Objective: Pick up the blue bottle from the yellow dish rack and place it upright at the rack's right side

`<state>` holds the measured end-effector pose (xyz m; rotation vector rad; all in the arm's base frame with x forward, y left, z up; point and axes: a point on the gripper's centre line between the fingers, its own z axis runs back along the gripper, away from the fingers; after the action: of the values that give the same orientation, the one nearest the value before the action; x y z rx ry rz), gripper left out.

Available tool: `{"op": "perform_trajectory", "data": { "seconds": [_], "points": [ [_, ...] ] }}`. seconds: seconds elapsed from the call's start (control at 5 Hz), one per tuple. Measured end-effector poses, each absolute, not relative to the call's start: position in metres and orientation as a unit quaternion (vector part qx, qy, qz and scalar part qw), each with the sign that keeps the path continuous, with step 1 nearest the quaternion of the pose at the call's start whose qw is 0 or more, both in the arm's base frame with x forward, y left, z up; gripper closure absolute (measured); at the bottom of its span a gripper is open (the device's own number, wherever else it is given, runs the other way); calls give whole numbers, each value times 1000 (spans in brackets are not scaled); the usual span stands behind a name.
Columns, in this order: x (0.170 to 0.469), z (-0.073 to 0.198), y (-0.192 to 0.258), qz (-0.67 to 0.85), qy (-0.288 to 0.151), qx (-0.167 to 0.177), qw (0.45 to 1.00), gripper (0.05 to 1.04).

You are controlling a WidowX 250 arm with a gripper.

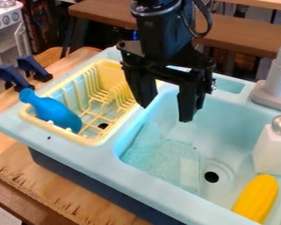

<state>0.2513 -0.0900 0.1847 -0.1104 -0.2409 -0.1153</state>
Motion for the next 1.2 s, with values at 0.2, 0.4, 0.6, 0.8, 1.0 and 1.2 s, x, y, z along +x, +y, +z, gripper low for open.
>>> {"op": "perform_trajectory", "data": {
  "seconds": [0.2, 0.4, 0.6, 0.8, 1.0, 1.2],
  "points": [
    [249, 178, -89, -58, -108, -52, 991, 83],
    [230, 185, -75, -66, -122, -58, 989, 83],
    [215, 202, -66, -80, -144, -66, 984, 83],
    [197, 214, -49, -92, -136, -58, 985, 83],
    [183, 221, -21, -89, -120, -36, 988, 83],
    [179, 228, 5, -78, -110, 3, 991, 83]
  ]
}}
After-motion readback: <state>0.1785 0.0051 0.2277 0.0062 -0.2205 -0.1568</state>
